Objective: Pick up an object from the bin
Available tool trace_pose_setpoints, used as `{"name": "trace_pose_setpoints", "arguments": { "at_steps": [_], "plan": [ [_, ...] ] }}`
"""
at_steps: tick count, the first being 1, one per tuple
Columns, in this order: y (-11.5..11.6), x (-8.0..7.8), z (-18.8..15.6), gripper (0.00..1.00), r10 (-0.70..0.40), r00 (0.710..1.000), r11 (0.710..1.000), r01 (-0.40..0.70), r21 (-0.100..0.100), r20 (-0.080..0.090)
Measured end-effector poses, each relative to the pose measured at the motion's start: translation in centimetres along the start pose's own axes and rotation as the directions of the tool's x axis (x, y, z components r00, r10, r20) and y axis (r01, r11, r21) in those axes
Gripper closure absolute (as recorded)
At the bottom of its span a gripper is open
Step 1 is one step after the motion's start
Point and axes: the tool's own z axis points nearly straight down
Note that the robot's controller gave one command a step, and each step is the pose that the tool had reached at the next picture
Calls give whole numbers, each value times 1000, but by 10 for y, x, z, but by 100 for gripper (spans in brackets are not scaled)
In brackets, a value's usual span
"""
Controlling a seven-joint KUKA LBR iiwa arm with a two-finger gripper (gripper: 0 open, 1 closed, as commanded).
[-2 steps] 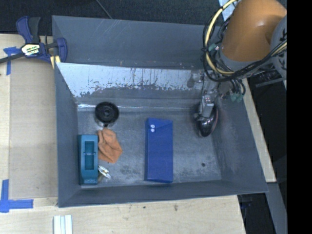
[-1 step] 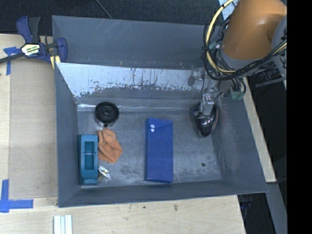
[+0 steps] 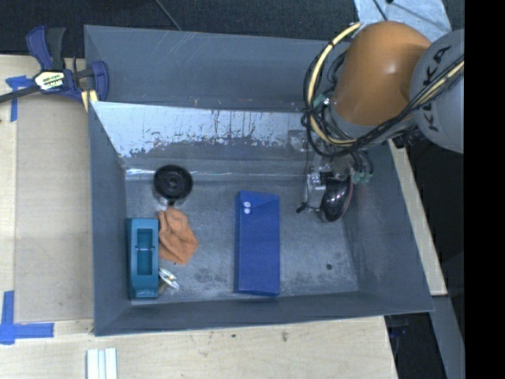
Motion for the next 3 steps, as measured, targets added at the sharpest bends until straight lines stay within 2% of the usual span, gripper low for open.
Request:
{"name": "trace_pose_setpoints", "arguments": {
  "at_steps": [1,2,3],
  "plan": [
    [19,5,36,0,-69,998,998,69,-2,-6],
    [39,-1,61,0,-43,999,999,43,-2,-3],
    [45,6,101,0,-122,992,992,122,-3,-6]
  ]
}}
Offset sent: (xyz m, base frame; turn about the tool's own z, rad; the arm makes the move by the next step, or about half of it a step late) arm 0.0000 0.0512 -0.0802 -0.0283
